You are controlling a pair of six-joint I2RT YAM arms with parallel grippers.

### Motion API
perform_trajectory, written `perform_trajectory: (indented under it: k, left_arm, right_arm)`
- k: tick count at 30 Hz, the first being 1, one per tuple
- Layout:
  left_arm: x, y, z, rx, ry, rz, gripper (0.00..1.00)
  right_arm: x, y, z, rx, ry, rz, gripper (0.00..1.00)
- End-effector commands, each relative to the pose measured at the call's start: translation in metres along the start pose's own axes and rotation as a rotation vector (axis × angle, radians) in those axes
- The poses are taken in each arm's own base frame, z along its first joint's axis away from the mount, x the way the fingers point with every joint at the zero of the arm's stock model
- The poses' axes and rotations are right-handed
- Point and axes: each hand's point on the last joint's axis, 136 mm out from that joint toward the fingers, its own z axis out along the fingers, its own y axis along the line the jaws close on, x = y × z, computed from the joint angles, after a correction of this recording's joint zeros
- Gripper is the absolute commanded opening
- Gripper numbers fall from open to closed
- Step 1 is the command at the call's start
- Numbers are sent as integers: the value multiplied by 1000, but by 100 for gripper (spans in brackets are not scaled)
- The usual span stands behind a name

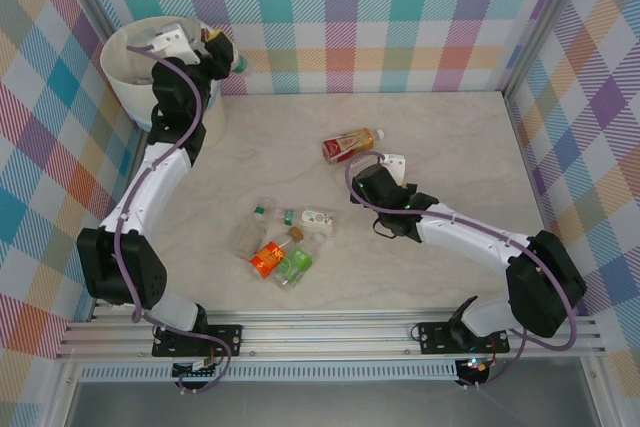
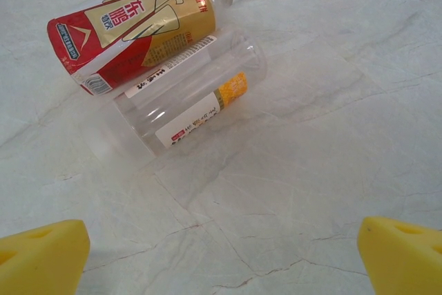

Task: Put the plastic bottles in the bin

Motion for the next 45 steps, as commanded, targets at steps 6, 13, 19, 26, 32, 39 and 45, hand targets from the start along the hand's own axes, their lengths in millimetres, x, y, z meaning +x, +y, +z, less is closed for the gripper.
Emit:
perform_trajectory:
  k: [6, 13, 19, 26, 32, 39, 45]
  left_arm:
    - [-61, 43, 24, -101, -129, 132, 62]
    - [-74, 83, 36, -145, -62, 58, 63]
    - [-53, 99, 44, -170, 43, 111, 63]
    - [-34, 122, 54, -194, 109, 27, 67]
    - [-20, 131, 62, -226, 162, -49, 82]
    - [-34, 131, 55, -272, 156, -100, 100]
    - [-38, 121, 44, -249, 164, -145, 100]
  right_arm:
    - [-11, 1, -5, 4, -20, 9, 100]
    - [-11, 2, -5, -2, -16, 22, 100]
    - [-10, 5, -4, -7, -9, 32, 100]
    - [-14, 6, -6, -11, -9, 38, 100]
    - [-14, 5, -8, -12, -12, 42, 100]
    - [-15, 4, -9, -14, -18, 43, 100]
    - [-12, 3, -8, -11, -14, 41, 100]
